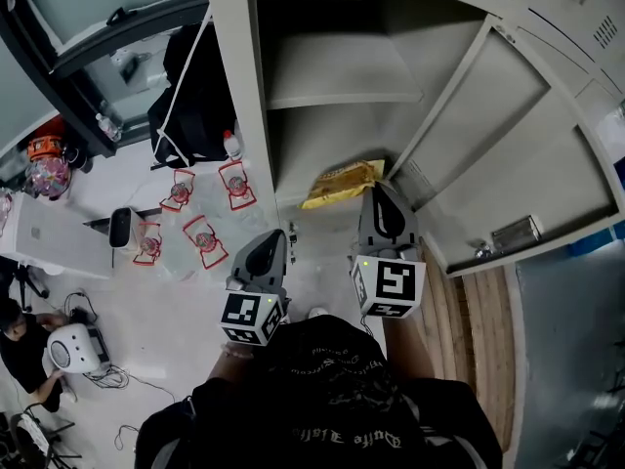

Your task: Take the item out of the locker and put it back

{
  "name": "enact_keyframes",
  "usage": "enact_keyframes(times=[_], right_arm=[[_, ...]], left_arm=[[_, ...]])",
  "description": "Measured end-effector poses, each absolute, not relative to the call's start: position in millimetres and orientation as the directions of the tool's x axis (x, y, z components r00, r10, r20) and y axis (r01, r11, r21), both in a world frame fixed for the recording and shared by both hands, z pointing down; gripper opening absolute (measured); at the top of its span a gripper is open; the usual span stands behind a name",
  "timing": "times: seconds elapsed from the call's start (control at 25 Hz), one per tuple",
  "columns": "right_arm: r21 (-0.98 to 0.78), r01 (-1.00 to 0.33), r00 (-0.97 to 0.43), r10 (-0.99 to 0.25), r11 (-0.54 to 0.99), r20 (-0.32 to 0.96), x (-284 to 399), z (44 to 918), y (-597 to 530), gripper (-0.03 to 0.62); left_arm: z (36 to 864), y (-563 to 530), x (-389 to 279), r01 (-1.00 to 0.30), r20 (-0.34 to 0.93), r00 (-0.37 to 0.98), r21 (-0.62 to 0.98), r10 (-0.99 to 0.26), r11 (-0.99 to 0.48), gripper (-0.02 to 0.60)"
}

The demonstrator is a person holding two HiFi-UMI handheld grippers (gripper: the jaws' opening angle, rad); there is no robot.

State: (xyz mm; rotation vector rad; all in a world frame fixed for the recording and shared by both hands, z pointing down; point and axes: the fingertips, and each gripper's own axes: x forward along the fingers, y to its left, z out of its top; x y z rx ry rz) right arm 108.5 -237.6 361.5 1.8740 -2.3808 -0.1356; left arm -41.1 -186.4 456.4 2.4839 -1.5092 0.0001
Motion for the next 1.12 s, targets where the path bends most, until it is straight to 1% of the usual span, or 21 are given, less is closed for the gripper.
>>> enact_keyframes(times=[0.32,0.76,1.12], right_arm=[[0.162,-0.958,-0.239,-0.971,0.238,0.014,100.7,352.0,-266.7,0.006],[0.163,-0.948,-0.269,-0.962,0.274,0.053,80.6,362.6,-311.4,0.006],[0.159,-0.949,-0.263,-0.962,0.272,0.077,73.5,376.1,-345.1,0.006]], left_arm=[[459.1,-189.9,-35.4,-0.865,0.129,0.488,0.204,-0.864,-0.458,0.008],[463.7,-198.8,-60.4,-0.897,0.145,0.422,0.21,-0.895,-0.389,0.008],[468.5,-204.4,-74.4,-0.917,0.162,0.381,0.194,-0.91,-0.349,0.008]])
